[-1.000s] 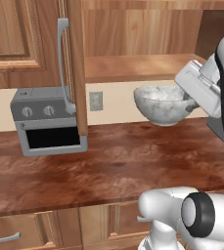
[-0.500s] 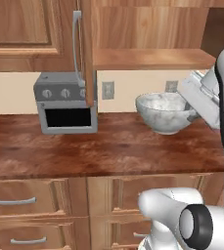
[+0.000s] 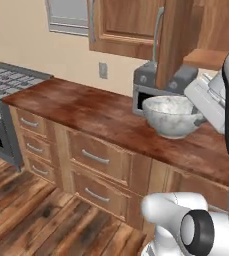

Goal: Pick up the bowls from the cabinet and place each bowl in front of a stool on the dining counter.

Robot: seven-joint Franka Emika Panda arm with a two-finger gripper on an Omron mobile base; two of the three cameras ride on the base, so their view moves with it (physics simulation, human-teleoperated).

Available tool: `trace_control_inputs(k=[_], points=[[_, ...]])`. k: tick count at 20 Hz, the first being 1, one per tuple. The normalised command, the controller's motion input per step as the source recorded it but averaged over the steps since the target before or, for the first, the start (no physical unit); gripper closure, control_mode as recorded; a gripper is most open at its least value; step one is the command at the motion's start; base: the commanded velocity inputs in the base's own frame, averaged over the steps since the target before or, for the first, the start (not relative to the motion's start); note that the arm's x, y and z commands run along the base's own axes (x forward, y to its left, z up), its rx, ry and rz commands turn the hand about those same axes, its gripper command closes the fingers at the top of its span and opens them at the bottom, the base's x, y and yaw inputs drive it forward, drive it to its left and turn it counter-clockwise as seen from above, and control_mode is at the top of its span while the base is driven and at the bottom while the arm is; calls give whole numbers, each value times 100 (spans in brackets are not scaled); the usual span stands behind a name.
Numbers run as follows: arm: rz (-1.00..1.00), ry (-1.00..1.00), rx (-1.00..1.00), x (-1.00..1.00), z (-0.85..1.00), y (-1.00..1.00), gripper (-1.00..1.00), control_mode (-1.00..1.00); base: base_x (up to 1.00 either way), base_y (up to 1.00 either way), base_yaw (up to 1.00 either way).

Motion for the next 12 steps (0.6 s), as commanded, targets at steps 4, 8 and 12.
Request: trace_control_inputs(k=[4,8,12], points=[[0,0,0,0,0,0,100,100,0,-1,100],[0,0,0,0,0,0,100,100,0,-5,100],[0,0,0,0,0,0,100,100,40,-13,86]])
